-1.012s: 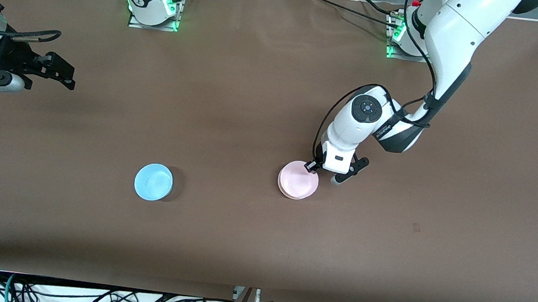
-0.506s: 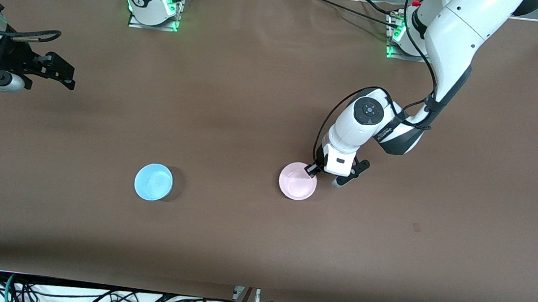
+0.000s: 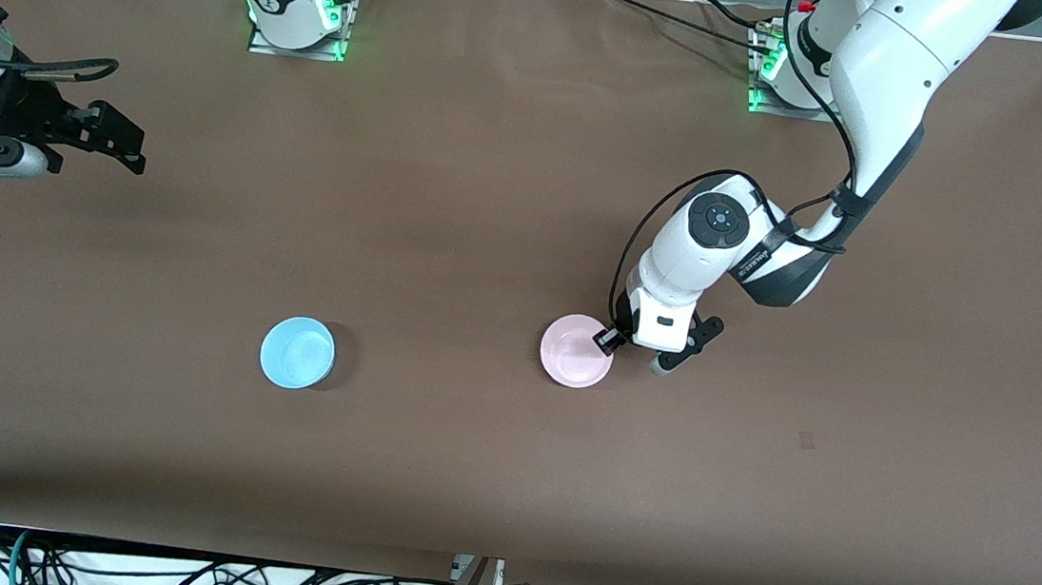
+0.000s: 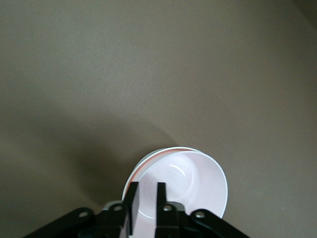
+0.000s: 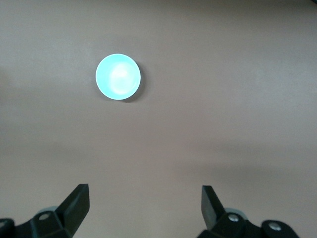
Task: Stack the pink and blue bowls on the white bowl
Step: 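Open the left gripper and release the pink bowl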
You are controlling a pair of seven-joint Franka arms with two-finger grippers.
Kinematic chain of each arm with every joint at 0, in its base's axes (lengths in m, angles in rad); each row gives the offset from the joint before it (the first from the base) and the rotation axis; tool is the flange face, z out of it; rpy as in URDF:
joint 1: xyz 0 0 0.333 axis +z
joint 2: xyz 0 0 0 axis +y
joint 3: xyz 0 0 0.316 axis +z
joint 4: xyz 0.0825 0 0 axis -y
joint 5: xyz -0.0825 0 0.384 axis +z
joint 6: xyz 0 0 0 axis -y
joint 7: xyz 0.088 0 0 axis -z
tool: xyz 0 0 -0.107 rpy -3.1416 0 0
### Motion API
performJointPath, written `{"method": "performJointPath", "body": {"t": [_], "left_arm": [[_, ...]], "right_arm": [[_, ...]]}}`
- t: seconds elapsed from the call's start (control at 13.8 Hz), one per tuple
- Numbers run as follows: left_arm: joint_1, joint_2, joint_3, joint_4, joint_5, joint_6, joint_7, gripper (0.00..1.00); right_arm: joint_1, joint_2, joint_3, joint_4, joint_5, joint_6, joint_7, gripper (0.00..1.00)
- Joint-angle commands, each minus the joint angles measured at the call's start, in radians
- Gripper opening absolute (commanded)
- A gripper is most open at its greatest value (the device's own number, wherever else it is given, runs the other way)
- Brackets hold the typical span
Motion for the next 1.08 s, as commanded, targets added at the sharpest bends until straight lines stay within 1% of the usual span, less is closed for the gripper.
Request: {"method": "performJointPath", "body": {"t": [0.0,0.22,0.58,0.72,0.79,1.01], "left_arm": [[-0.025,0.026,0.010,0.017,0.037,-0.018,-0.021,0.00],[-0.025,0.039,0.013,0.017,0.070,-0.011,-0.032,0.00],[-0.025,0.053,0.016,0.018,0.070,0.001,-0.031,0.00],[-0.008,0.043,0.016,0.041,0.069,-0.004,-0.023,0.00],[0.000,0.039,0.016,0.069,0.061,-0.019,-0.020,0.00],[0.044,0.021,0.004,0.156,0.049,-0.161,0.024,0.00]], "right_arm": [[-0.007,0.008,0.011,0.024,-0.005,-0.016,0.009,1.00],[-0.007,0.008,0.011,0.024,-0.005,-0.016,0.009,1.00],[-0.007,0.008,0.011,0.024,-0.007,-0.013,0.012,1.00],[-0.007,0.008,0.009,0.024,-0.007,-0.010,0.012,1.00],[-0.006,0.008,0.011,0.024,-0.007,-0.010,0.012,1.00],[-0.007,0.008,0.011,0.024,-0.007,-0.012,0.012,1.00]]}}
